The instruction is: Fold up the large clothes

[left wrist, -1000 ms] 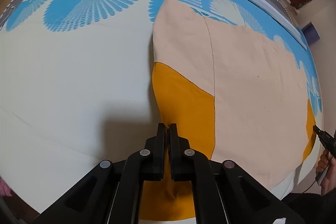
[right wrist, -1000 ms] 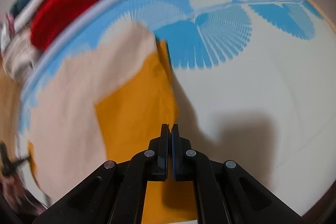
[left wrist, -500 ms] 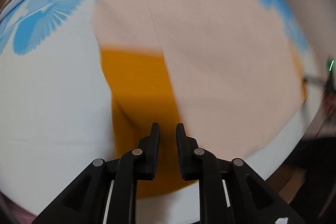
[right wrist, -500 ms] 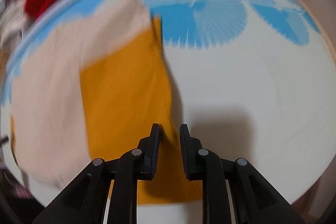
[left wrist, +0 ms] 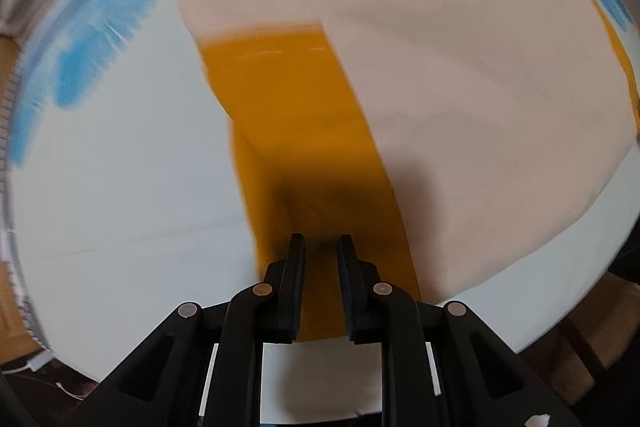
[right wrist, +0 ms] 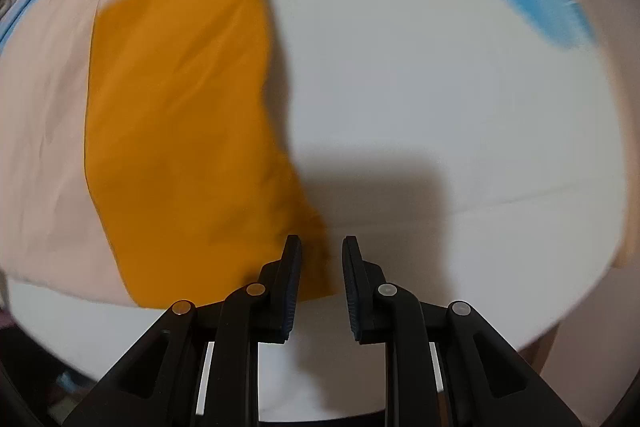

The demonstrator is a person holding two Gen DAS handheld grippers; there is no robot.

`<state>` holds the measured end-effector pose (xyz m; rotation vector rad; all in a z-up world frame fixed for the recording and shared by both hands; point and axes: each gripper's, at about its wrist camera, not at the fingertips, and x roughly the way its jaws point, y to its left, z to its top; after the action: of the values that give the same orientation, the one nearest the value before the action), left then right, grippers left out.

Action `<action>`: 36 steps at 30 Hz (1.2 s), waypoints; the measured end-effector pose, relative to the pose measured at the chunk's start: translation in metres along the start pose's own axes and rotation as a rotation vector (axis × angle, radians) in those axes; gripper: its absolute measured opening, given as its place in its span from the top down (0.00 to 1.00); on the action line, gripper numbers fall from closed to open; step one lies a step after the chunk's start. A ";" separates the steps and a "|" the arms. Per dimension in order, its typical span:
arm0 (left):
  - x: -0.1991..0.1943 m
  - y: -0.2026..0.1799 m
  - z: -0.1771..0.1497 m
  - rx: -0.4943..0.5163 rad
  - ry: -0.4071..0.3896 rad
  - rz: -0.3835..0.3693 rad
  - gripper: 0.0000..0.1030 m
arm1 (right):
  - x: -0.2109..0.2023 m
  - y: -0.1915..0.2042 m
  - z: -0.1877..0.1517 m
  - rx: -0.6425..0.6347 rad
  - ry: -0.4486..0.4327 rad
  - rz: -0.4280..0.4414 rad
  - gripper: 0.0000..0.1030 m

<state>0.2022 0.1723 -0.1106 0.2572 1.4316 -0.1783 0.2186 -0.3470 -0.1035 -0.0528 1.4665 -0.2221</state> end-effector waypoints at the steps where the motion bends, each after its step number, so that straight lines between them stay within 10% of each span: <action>1: -0.015 0.000 -0.002 -0.019 -0.057 0.017 0.84 | -0.015 -0.001 0.000 0.008 -0.059 -0.013 0.80; 7: -0.096 -0.020 -0.035 -0.153 -0.361 0.046 0.76 | -0.139 0.025 -0.032 0.095 -0.562 0.053 0.76; 12: -0.093 -0.064 -0.072 -0.279 -0.462 0.028 0.69 | -0.151 0.113 -0.067 0.007 -0.660 0.181 0.76; 21: -0.045 -0.075 -0.089 -0.342 -0.412 0.060 0.72 | -0.066 0.262 -0.094 -0.355 -0.489 0.096 0.76; 26: -0.034 -0.062 -0.093 -0.377 -0.386 0.039 0.72 | -0.025 0.253 -0.083 -0.302 -0.319 0.054 0.76; 32: -0.031 -0.058 -0.098 -0.386 -0.381 0.025 0.72 | -0.065 0.245 -0.081 -0.247 -0.496 0.108 0.76; 36: -0.026 -0.049 -0.101 -0.426 -0.366 -0.029 0.72 | -0.021 0.258 -0.079 -0.321 -0.329 0.033 0.71</action>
<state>0.0893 0.1527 -0.0999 -0.1417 1.0771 0.0572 0.1686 -0.0830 -0.1358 -0.3109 1.1617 0.0501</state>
